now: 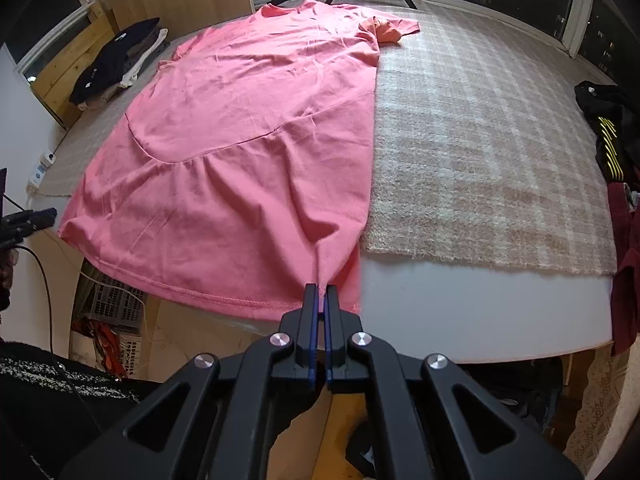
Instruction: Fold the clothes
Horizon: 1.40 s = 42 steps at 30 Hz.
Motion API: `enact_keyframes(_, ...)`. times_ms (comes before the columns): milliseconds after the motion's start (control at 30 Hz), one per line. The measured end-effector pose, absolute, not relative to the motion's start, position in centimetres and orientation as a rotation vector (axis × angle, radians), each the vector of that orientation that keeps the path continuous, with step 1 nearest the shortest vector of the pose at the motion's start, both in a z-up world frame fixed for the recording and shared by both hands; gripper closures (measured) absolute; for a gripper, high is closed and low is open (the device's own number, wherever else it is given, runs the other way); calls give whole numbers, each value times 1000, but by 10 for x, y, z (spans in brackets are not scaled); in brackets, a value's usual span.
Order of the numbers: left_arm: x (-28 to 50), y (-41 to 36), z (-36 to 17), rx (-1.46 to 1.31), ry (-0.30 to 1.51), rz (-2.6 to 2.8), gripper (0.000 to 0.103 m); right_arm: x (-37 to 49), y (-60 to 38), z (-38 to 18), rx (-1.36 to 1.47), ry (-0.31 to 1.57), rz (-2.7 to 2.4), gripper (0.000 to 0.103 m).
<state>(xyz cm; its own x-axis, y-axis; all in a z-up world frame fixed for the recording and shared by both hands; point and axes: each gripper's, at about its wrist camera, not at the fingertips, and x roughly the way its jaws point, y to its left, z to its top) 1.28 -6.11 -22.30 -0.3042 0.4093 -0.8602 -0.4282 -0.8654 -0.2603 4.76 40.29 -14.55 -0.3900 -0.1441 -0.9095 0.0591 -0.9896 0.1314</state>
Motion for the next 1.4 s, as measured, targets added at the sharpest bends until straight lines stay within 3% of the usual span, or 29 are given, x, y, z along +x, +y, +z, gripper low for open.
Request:
enact_keyframes(300, 41, -48, -232, -1436, 387, 2159, 74, 52, 407, -147, 1669, -133, -2518, 100)
enact_keyframes(567, 27, -34, -245, -1440, 481, 2121, 74, 52, 408, -153, 1661, -124, -2523, 100)
enact_keyframes(633, 25, -37, -249, -1444, 453, 2114, 83, 51, 408, -154, 1660, -119, -2529, 100)
enact_keyframes(667, 24, -39, -248, -1435, 431, 2116, 100, 51, 409, -154, 1656, -112, -2534, 100)
enact_keyframes(1000, 30, -94, -190, -1348, 167, 2316, 100, 67, 400, -112, 1493, -153, -2609, 101)
enact_keyframes(1100, 34, -102, -213, -1415, 114, 2290, 101, 63, 394, -133, 1584, -93, -2566, 101)
enact_keyframes(1200, 30, -96, -237, -1484, 142, 2253, 101, 63, 389, -131, 1585, -72, -2550, 101)
enact_keyframes(1400, 35, -105, -186, -1345, 183, 2348, 100, 68, 390, -133, 1607, -82, -2539, 101)
